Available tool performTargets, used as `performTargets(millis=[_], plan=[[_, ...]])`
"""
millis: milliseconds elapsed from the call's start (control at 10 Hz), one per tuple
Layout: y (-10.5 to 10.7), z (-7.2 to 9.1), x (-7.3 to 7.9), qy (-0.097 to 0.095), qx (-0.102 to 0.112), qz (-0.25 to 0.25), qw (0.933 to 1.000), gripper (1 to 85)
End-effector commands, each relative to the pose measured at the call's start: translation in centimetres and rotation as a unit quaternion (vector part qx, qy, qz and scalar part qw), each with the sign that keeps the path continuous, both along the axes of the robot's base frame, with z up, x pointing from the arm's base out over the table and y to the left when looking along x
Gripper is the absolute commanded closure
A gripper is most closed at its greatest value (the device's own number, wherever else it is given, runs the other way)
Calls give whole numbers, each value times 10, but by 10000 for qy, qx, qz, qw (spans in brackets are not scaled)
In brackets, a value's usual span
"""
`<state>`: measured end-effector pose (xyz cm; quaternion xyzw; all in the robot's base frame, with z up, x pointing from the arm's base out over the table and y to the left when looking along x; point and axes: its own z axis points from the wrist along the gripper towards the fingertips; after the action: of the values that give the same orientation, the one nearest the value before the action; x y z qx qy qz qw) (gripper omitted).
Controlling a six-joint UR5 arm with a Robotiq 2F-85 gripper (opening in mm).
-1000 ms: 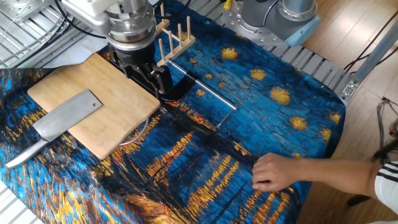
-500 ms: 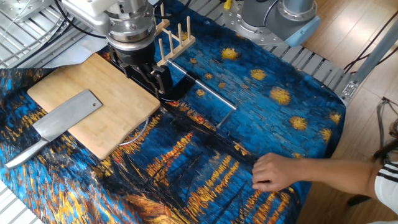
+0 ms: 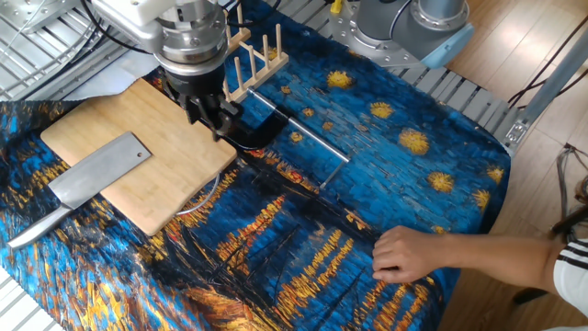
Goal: Put the knife on the knife rack
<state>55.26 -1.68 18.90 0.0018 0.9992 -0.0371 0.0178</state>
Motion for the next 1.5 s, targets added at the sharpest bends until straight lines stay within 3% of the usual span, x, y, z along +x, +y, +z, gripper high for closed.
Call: performTargets(millis=[0, 400, 700, 900, 1000, 1200, 1400], plan=[[-3, 1, 2, -54, -44, -27, 10000, 847], [-6, 1, 3, -66, -99, 13, 9999, 847], [1, 1, 4, -81, 35, -79, 9999, 847], [-1, 2, 3, -56, -28, -50, 10000, 847], [1, 1, 1, -24, 13, -130, 9999, 847], [17, -2, -7, 143, 291, -370, 9988, 847], [22, -4, -9, 171, 353, -470, 9981, 847]])
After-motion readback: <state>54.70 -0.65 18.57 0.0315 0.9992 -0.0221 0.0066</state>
